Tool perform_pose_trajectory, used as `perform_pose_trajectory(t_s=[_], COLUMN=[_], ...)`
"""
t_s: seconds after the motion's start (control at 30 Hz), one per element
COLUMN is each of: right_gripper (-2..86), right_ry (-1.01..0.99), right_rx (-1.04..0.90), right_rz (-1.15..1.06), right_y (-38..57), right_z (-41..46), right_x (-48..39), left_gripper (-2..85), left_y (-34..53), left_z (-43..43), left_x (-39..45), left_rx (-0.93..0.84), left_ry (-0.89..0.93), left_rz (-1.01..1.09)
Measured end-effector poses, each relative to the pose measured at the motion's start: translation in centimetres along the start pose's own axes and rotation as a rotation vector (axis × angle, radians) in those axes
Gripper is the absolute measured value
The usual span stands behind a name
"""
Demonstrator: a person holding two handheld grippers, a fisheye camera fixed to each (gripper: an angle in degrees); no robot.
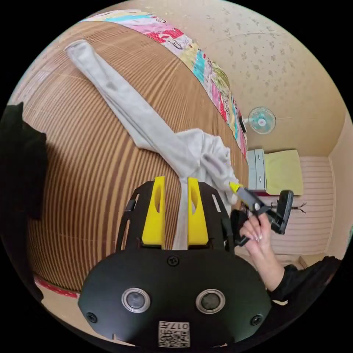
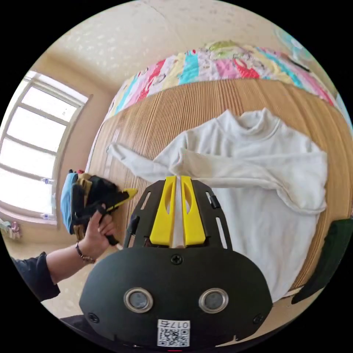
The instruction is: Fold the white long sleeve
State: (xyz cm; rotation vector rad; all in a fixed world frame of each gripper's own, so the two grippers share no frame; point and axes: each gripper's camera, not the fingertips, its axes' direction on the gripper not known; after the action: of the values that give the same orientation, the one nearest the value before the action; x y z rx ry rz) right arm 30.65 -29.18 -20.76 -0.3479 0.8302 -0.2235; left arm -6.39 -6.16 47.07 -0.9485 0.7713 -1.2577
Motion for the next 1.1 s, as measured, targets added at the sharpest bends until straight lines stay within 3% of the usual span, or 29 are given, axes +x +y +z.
perform_pose_trajectory(t_s=[0.07,0.17,0.33,0.43,0.5,0.6,0.67,0.7,0.77,0.87,1.0,1.1], right_gripper=[1.0,0.8,0.6,0.5,0.6,0.7,0.7,0.7,0.9,1.3,2.4,3.1], right_ry=[-0.096,-0.067,0.015,0.028,0.011,0.014,0.008,0.000,-0.018,-0.057,-0.109,-0.101], right_rx=[-0.018,-0.074,-0.177,-0.174,-0.126,-0.064,-0.024,0.007,0.046,0.109,0.273,0.314], right_rz=[0.036,0.041,0.050,0.131,0.178,0.243,0.304,0.354,0.440,0.584,0.743,0.734], right_y=[1.9,4.8,7.0,6.6,6.0,5.3,5.3,5.6,6.3,7.8,10.7,10.8], right_z=[1.2,2.3,2.8,1.4,-0.3,-2.3,-3.3,-3.9,-4.4,-5.2,-7.6,-8.9], right_x=[0.1,-0.5,1.6,4.6,6.3,7.7,8.5,9.0,10.3,13.1,16.8,18.3], left_gripper=[10.8,11.1,5.4,0.4,-0.4,-0.8,-0.7,-0.7,-0.2,3.3,5.0,6.3], left_y=[-2.0,-4.2,-7.2,-7.2,-7.1,-5.1,-0.6,0.7,5.5,11.1,15.3,16.5], left_z=[-2.6,-3.8,-1.6,-1.2,-2.2,-3.0,0.2,1.8,9.7,17.0,19.9,19.6], left_x=[-1.8,-3.3,-3.8,-1.8,3.3,17.1,28.0,30.2,35.7,35.6,32.1,29.6], left_rx=[0.156,0.271,0.233,0.272,0.333,0.373,0.275,0.211,-0.144,-0.411,-0.541,-0.544], left_ry=[0.017,0.021,-0.063,0.021,0.075,0.041,0.000,-0.003,-0.020,0.004,0.039,-0.009], left_rz=[-0.083,-0.188,-0.262,-0.303,-0.161,0.369,0.837,0.933,1.152,1.126,0.969,0.877])
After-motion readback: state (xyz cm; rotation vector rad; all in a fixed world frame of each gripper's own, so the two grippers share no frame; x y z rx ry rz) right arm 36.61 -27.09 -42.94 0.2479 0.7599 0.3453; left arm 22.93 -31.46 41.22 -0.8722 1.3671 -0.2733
